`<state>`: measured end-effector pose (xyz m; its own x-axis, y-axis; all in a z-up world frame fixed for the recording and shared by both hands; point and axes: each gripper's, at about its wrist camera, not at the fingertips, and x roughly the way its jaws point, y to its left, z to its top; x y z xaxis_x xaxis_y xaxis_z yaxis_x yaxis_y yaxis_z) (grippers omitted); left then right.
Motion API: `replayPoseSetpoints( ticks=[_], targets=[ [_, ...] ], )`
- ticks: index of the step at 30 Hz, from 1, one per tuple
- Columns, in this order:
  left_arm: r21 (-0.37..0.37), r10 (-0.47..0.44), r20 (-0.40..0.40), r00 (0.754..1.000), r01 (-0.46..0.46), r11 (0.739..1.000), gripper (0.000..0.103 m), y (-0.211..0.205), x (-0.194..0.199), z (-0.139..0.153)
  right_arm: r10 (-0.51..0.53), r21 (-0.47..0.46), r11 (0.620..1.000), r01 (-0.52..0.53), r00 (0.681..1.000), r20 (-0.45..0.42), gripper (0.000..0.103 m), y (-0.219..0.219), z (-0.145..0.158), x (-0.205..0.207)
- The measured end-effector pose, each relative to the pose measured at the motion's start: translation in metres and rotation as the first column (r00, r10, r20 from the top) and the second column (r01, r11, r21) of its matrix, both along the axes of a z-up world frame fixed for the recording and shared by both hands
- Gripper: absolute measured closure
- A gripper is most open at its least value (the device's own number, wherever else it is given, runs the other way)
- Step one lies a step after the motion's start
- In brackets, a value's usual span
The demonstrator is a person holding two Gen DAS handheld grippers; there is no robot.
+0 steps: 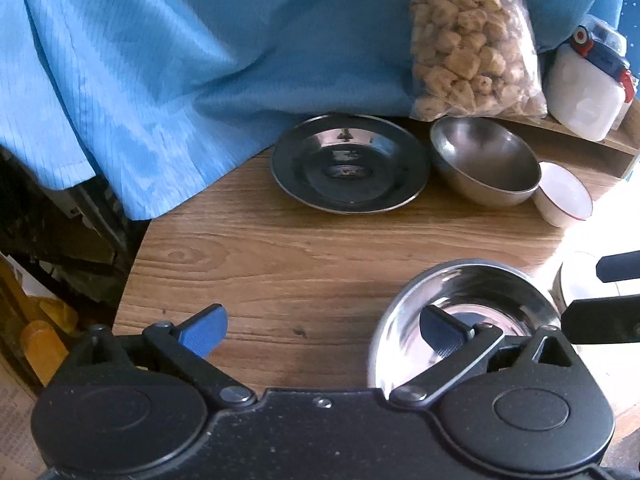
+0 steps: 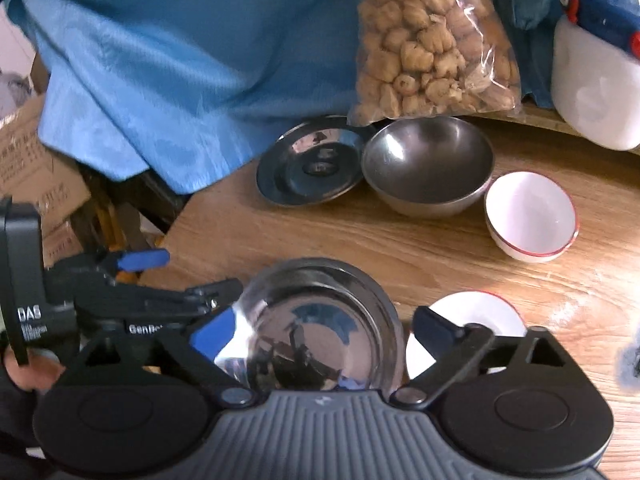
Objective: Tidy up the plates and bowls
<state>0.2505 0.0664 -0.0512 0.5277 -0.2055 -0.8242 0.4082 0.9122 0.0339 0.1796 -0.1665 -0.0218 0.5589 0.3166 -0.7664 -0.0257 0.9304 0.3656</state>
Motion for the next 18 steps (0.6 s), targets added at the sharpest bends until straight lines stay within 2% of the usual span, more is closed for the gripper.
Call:
replayPoseSetpoints(
  ticks=[2, 6, 10, 13, 18],
  targets=[
    [0.001, 0.015, 0.001, 1.0, -0.015, 1.0, 0.001, 0.003, 0.006, -0.003, 0.0, 0.028, 1.0, 0.0, 1.0, -0.012, 0.002, 0.001, -0.004, 0.005],
    [-0.044, 0.079, 0.06, 0.995, -0.076, 0.996, 0.001, 0.017, 0.027, -0.006, -0.021, 0.058, 0.998, 0.022, 0.999, -0.029, 0.0, 0.004, -0.013, 0.01],
    [-0.101, 0.159, 0.057, 0.986, -0.153, 0.983, 0.001, 0.028, 0.063, -0.01, -0.023, 0.057, 0.998, 0.023, 1.0, 0.004, 0.0, 0.005, -0.016, 0.021],
    [-0.14, 0.159, 0.066, 0.985, -0.148, 0.979, 0.001, 0.028, 0.089, -0.011, -0.048, 0.066, 0.997, 0.047, 0.999, 0.016, 0.0, 0.004, -0.018, 0.039],
    [-0.19, 0.134, 0.013, 0.991, -0.129, 0.973, 0.001, 0.026, 0.125, -0.021, -0.178, 0.21, 0.962, 0.173, 0.984, 0.004, 0.0, -0.004, -0.036, 0.064]
  ],
)
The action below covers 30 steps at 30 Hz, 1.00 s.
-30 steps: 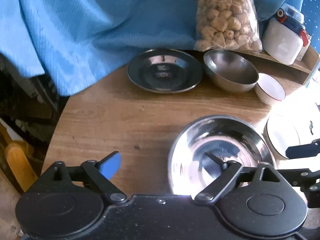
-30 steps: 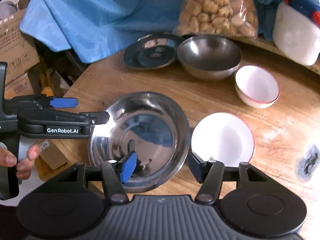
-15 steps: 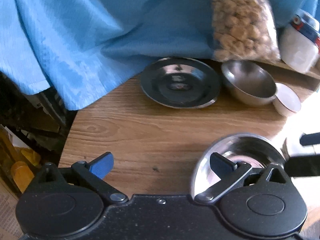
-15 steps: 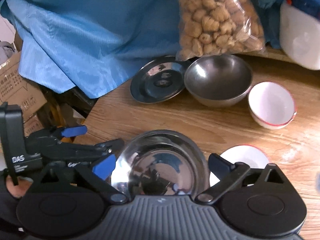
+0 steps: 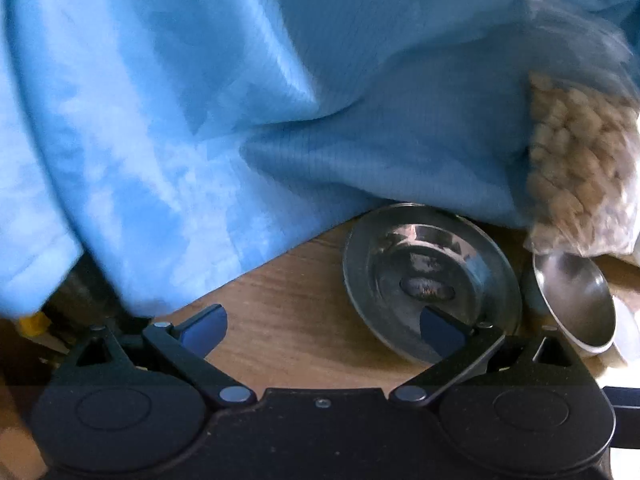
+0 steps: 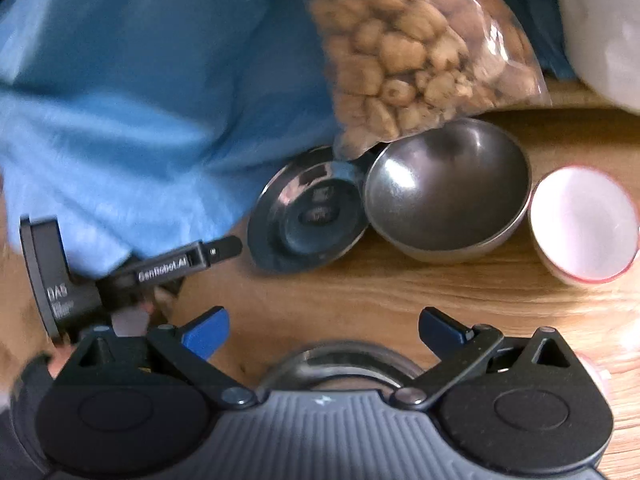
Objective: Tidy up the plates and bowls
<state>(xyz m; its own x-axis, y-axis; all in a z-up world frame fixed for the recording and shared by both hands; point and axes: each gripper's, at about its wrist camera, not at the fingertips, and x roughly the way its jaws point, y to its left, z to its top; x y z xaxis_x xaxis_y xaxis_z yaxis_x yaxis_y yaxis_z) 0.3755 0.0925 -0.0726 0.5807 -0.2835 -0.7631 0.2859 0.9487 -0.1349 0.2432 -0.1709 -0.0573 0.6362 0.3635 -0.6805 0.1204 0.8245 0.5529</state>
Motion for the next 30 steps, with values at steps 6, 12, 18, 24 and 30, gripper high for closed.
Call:
replayPoseSetpoints(
  ticks=[6, 12, 18, 24, 30],
  targets=[
    [-0.072, -0.012, -0.122, 0.992, 0.004, 0.997, 0.001, 0.001, 0.031, -0.017, -0.074, 0.057, 0.995, 0.076, 0.996, -0.042, 0.0, 0.014, -0.023, 0.018],
    [-0.017, -0.016, -0.117, 0.993, 0.014, 1.0, 0.002, -0.014, 0.039, -0.023, -0.118, 0.087, 0.988, 0.125, 0.99, -0.073, 0.011, 0.017, -0.03, 0.027],
    [-0.023, -0.046, -0.136, 0.99, 0.043, 0.999, 0.002, -0.027, 0.049, -0.027, -0.211, 0.129, 0.967, 0.219, 0.975, -0.076, 0.023, 0.01, -0.035, 0.039],
    [-0.094, -0.021, -0.191, 0.981, 0.003, 0.996, 0.028, -0.027, 0.065, -0.026, -0.252, 0.158, 0.952, 0.263, 0.964, -0.084, 0.048, 0.018, -0.045, 0.046],
    [-0.148, -0.058, -0.209, 0.976, 0.028, 0.989, 0.065, -0.033, 0.071, -0.027, -0.243, 0.157, 0.954, 0.258, 0.964, -0.107, 0.056, 0.025, -0.051, 0.056]
  ],
)
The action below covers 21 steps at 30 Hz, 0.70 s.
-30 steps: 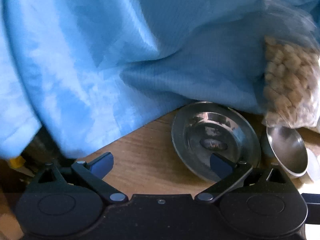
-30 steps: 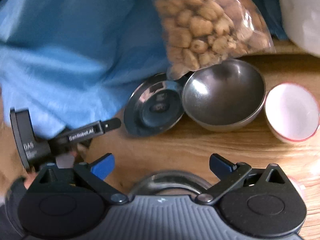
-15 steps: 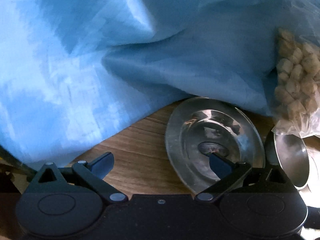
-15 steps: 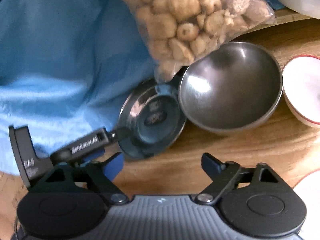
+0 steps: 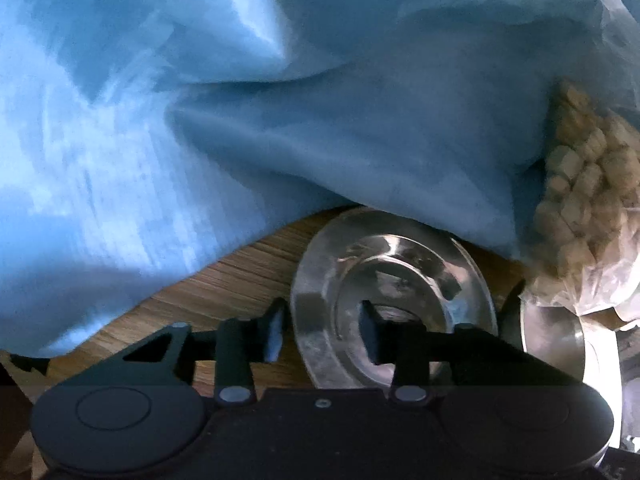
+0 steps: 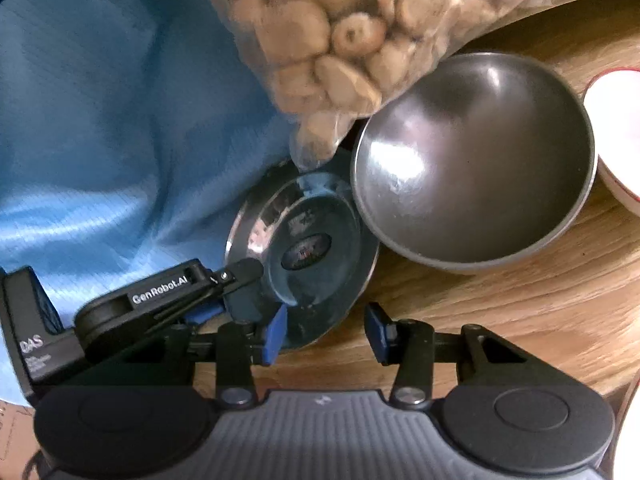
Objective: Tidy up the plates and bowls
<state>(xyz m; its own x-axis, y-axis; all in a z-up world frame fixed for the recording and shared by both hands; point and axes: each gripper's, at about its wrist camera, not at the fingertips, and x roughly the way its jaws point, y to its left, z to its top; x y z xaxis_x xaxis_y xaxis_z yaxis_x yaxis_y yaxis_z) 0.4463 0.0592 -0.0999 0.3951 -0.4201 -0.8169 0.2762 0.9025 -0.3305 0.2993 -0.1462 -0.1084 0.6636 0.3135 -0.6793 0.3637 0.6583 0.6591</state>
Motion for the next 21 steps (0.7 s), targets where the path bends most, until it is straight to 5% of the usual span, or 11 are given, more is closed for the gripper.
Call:
replayPoseSetpoints(
  ticks=[8, 21],
  targets=[
    [-0.017, 0.027, -0.024, 0.999, -0.028, 0.999, 0.085, 0.02, 0.0, 0.0, -0.016, -0.03, 0.999, 0.016, 1.0, -0.004, 0.081, 0.004, -0.008, 0.005],
    [0.026, 0.048, -0.062, 0.997, -0.046, 0.999, 0.085, 0.057, -0.04, 0.017, 0.172, -0.069, 0.982, -0.174, 0.985, -0.027, 0.081, 0.015, 0.008, -0.005]
  ],
)
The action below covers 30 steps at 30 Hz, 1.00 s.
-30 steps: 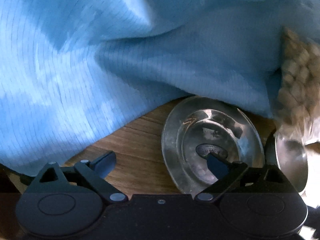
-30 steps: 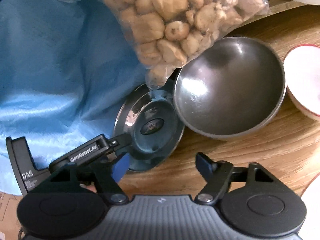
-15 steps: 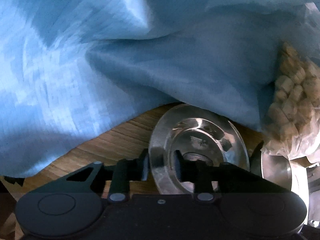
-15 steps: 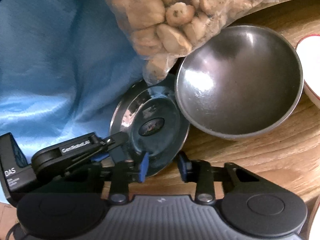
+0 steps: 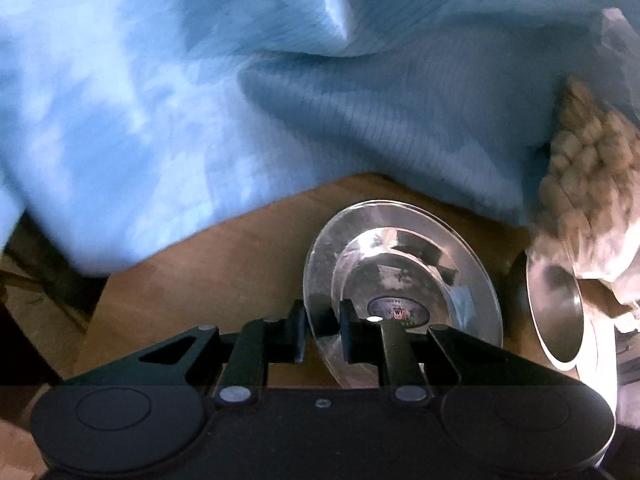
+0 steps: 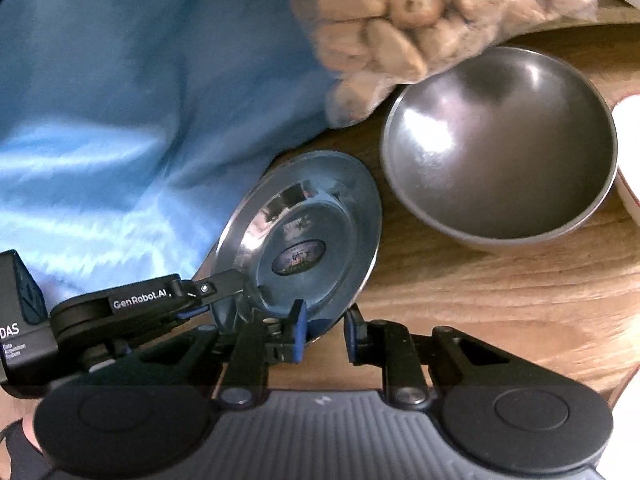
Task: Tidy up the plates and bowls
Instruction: 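Carry the logo-centred plate with both grippers and lower it onto the stacked plates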
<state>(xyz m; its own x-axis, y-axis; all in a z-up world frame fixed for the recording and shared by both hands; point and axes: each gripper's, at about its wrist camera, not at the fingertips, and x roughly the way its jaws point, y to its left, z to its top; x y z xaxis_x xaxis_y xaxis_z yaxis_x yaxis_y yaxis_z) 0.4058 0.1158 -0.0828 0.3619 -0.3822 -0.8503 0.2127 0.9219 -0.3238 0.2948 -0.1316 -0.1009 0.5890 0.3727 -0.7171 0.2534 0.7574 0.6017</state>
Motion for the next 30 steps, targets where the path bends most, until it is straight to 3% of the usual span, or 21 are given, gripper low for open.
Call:
replayPoseSetpoints(
  ticks=[10, 30],
  targets=[
    [0.023, 0.019, 0.008, 1.0, -0.019, 1.0, 0.082, 0.012, -0.051, 0.008, 0.093, -0.044, 0.995, -0.093, 0.996, 0.002, 0.081, 0.011, 0.014, -0.022],
    [0.022, 0.037, 0.09, 0.995, -0.04, 0.999, 0.08, 0.005, -0.066, 0.022, 0.152, -0.117, 0.984, -0.137, 0.979, 0.137, 0.081, 0.009, 0.045, -0.035]
  ],
)
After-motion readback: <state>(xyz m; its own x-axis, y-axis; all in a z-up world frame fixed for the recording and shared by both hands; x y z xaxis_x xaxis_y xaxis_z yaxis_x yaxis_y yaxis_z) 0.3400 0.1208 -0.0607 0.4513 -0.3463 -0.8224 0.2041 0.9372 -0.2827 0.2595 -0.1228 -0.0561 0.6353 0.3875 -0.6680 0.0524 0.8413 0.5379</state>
